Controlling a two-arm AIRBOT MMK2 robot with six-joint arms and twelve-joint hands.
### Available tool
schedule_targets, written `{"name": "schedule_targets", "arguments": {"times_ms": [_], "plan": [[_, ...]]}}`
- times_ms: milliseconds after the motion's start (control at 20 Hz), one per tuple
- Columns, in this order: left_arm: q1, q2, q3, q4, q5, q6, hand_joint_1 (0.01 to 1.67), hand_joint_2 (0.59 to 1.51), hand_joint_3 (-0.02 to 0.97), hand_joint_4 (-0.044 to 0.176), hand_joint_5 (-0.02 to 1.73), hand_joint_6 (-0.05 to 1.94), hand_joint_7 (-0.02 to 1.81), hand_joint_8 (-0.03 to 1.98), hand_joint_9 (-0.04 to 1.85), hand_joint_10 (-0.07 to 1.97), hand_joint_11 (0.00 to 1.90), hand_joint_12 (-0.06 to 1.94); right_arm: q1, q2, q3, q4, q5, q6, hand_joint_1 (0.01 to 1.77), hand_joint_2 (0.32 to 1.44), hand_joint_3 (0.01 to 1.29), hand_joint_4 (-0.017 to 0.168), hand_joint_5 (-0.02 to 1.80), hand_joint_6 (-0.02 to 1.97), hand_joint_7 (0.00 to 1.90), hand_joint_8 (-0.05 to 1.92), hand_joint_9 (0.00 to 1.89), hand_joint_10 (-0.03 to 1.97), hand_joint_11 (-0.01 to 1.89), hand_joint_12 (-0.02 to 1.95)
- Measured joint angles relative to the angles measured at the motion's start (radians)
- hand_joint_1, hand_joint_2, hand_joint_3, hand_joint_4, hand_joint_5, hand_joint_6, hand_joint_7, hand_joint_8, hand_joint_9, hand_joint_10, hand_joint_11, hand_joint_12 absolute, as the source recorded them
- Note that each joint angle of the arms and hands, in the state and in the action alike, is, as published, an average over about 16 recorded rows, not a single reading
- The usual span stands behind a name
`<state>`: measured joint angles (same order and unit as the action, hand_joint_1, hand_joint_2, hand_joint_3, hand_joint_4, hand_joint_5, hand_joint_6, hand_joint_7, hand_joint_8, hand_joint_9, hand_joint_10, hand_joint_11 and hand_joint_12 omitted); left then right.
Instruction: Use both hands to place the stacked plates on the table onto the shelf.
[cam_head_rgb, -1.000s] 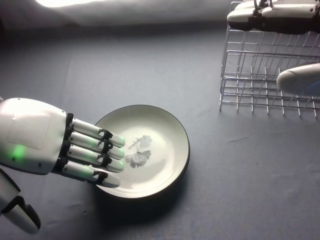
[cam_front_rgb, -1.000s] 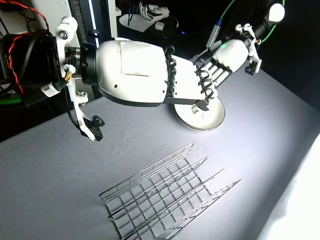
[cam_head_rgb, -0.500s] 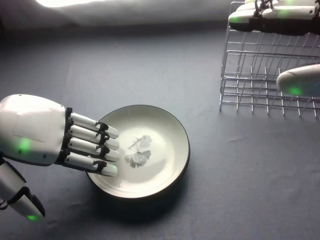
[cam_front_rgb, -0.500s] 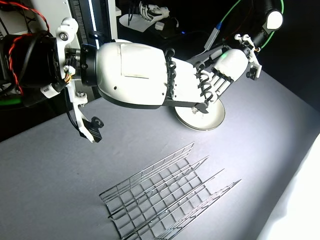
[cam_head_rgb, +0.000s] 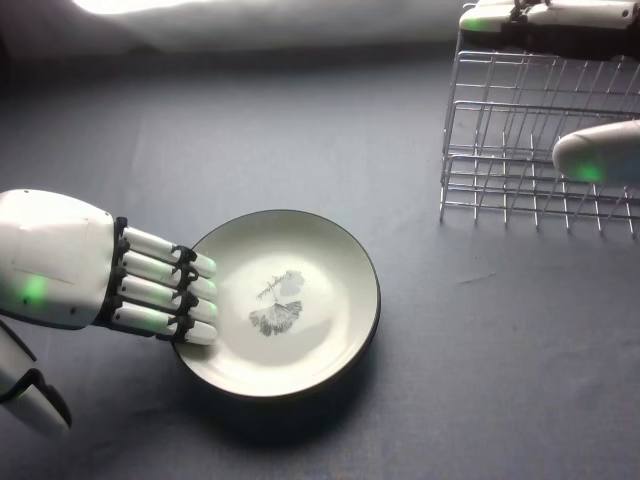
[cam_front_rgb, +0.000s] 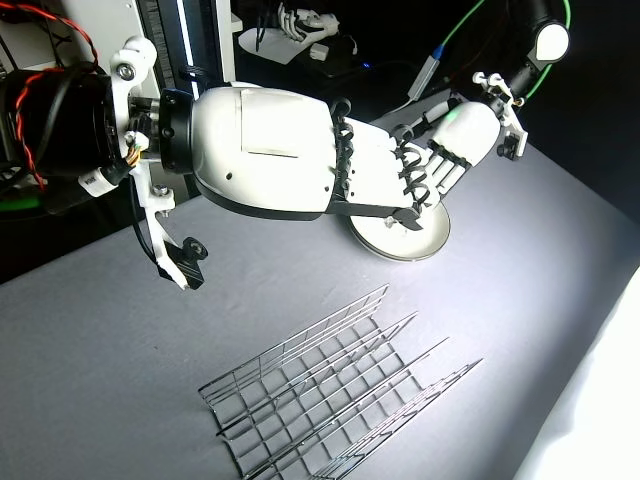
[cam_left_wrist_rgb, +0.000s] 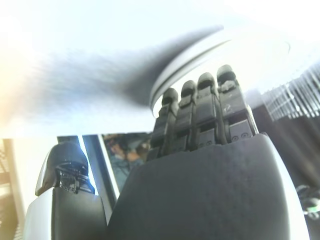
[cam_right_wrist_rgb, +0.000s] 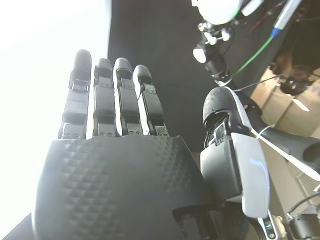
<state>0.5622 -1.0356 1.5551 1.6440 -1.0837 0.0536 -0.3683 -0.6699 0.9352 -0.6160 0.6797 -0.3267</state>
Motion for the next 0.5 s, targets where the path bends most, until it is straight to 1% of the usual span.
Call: {"name": "schedule_targets", "arguments": {"times_ms": [300,500], "plan": [[0.012,-0.014,0.027,0.009,-0.004,-0.001,0.02,1.082,0.021,-0.002,0.03,0.00,0.02,0.01,0.02,0.01,0.02,0.01,-0.012,-0.002,0.000,-0.001,0.002,-0.007,0.13,1.25,0.02,-0.003,0.13,0.02,0.13,0.01,0.11,0.02,0.02,0.48],[0.019,-0.025,0.039,0.013,-0.006,-0.002,0.02,1.068,0.021,-0.002,0.01,0.00,0.01,0.01,0.02,0.01,0.02,0.01,-0.024,-0.006,0.006,-0.045,0.018,-0.004,0.24,1.21,0.02,-0.002,0.10,0.02,0.09,0.01,0.07,0.02,0.02,0.39]]}}
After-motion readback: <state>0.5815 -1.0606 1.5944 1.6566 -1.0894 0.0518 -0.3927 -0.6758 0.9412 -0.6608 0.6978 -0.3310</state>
